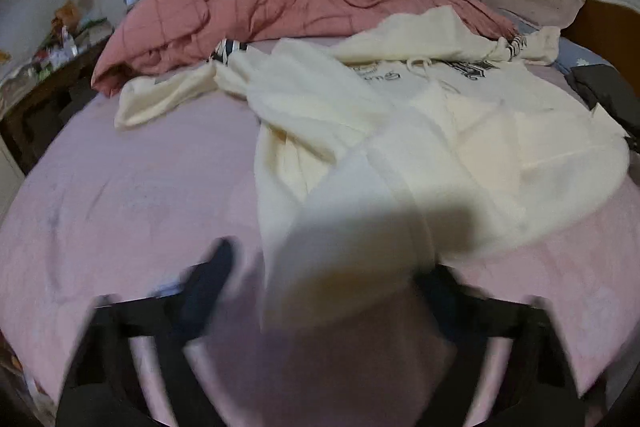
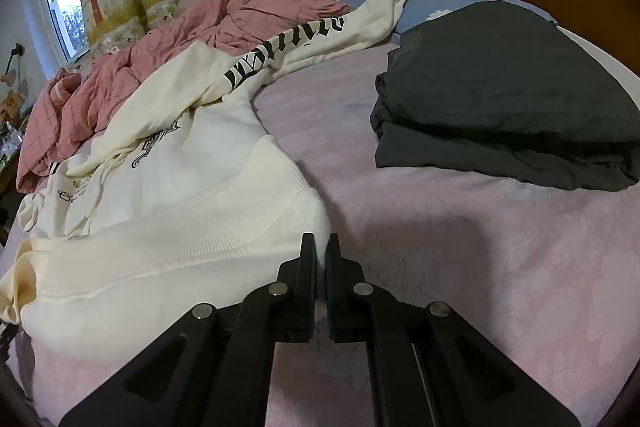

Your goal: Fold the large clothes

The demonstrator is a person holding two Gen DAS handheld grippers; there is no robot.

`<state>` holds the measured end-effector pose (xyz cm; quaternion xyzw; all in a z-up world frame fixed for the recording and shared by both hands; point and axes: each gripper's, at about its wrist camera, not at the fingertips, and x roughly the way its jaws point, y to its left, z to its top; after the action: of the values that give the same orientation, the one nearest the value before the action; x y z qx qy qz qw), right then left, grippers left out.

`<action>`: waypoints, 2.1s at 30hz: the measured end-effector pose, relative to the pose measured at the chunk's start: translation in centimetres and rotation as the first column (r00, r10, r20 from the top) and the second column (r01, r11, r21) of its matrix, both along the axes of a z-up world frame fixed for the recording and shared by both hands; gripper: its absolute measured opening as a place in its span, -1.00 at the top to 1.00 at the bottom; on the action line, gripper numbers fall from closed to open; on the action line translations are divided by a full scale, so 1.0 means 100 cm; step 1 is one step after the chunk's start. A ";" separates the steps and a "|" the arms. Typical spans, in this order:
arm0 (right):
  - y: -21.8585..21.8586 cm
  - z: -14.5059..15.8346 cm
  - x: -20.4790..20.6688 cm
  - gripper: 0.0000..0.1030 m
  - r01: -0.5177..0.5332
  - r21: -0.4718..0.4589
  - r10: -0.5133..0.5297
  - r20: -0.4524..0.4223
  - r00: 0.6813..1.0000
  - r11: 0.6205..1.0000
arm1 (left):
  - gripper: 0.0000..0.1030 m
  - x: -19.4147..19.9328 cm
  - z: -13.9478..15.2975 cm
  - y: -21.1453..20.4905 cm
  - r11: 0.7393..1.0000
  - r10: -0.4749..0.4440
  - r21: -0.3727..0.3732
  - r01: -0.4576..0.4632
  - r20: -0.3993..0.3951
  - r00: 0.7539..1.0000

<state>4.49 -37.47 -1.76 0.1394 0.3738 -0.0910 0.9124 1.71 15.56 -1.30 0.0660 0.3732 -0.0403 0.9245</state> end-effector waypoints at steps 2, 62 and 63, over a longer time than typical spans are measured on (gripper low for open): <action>0.000 0.000 0.002 0.92 -0.004 -0.006 0.004 -0.004 1.000 1.000 | 0.08 0.006 0.014 0.003 0.997 -0.004 -0.078 0.010 0.083 0.997; 0.071 0.038 -0.016 0.67 -0.173 -0.177 0.204 0.178 0.963 0.969 | 0.27 0.051 0.035 -0.012 0.989 0.125 -0.078 -0.122 0.040 0.991; 0.073 0.034 -0.010 0.67 -0.185 -0.175 0.213 0.164 0.963 0.967 | 0.27 0.064 0.026 -0.010 0.985 0.151 -0.081 -0.150 0.005 0.989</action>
<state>3.51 -30.14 1.69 0.0361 0.2928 -0.0148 0.9554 8.07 14.54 1.34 0.0006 0.3702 0.0149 0.9289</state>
